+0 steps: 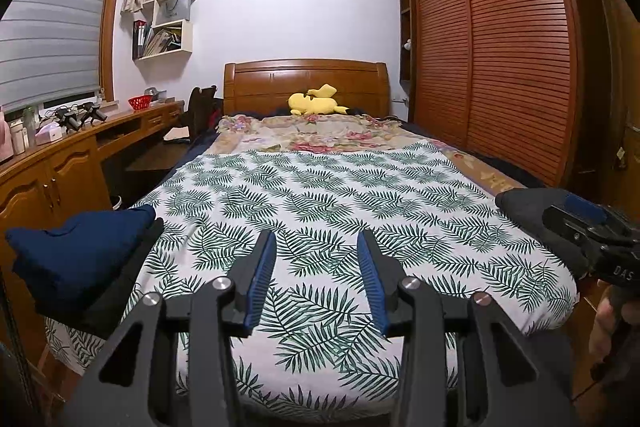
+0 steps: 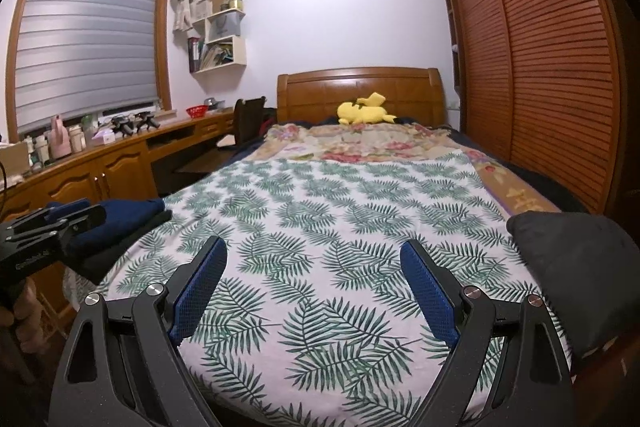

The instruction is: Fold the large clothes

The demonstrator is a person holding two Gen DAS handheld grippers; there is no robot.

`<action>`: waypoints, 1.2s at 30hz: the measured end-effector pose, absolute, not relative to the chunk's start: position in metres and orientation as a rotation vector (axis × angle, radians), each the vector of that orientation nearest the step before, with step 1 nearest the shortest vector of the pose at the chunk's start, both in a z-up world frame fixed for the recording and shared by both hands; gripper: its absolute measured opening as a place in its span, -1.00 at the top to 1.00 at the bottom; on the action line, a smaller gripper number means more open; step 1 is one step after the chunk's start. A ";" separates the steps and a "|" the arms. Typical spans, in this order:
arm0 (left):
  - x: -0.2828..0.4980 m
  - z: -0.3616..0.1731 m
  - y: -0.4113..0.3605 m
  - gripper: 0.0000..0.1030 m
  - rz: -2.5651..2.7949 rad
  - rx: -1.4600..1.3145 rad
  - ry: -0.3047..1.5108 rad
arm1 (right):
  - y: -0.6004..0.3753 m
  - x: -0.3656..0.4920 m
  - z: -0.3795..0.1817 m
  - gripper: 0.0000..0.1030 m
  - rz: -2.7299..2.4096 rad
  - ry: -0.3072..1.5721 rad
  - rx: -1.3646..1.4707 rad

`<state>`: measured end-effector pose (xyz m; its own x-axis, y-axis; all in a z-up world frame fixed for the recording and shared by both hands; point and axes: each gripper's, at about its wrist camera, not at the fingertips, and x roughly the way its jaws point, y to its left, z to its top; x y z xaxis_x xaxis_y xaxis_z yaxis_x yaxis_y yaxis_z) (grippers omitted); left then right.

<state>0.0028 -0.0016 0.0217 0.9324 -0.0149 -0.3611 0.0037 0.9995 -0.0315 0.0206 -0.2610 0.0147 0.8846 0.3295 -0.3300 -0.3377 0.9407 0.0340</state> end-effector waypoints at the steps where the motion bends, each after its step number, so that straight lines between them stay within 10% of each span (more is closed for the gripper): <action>1: 0.003 0.022 -0.001 0.21 -0.009 -0.031 0.370 | -0.261 0.021 0.015 -0.75 0.347 0.339 -0.025; 36: 0.001 0.022 -0.003 0.19 -0.008 -0.028 0.367 | -0.263 0.022 0.016 -0.75 0.347 0.342 -0.022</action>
<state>0.0014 -0.0033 0.0218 0.9334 -0.0129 -0.3586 0.0029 0.9996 -0.0285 0.0220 -0.2634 0.0158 0.8836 0.3297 -0.3325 -0.3371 0.9407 0.0369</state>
